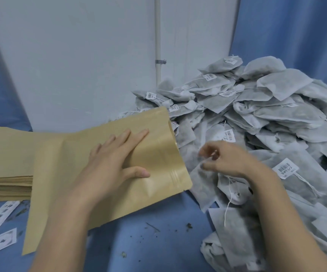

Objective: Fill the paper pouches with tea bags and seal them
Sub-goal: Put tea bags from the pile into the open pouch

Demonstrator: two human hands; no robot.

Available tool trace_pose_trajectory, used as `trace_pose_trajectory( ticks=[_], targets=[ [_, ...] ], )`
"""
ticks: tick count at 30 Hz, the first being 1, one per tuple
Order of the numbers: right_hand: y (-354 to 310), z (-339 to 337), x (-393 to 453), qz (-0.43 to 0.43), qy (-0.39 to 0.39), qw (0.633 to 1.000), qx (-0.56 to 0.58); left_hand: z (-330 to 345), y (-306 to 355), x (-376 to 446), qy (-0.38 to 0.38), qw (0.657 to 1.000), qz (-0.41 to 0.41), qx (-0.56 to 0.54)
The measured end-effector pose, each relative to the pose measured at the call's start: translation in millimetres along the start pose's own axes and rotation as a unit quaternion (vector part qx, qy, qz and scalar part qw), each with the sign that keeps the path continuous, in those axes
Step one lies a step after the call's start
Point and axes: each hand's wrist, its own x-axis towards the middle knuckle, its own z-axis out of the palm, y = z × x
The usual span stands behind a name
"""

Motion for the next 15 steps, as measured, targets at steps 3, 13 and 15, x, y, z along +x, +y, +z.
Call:
trace_pose_trajectory(
  ticks=[3, 13, 15],
  targets=[
    [10.1, 10.0, 2.1, 0.075, -0.155, 0.977, -0.127, 0.6, -4.2, 0.4, 0.006, 1.0, -0.01, 0.021],
    [3.9, -26.9, -17.9, -0.063, 0.179, 0.954, 0.232, 6.5, -11.5, 1.2, -0.024, 0.999, -0.031, 0.035],
    [-0.3, -27.6, -18.9, -0.067, 0.171, 0.938, 0.295, 5.9, -10.9, 1.1, -0.021, 0.999, -0.03, 0.031]
  ],
)
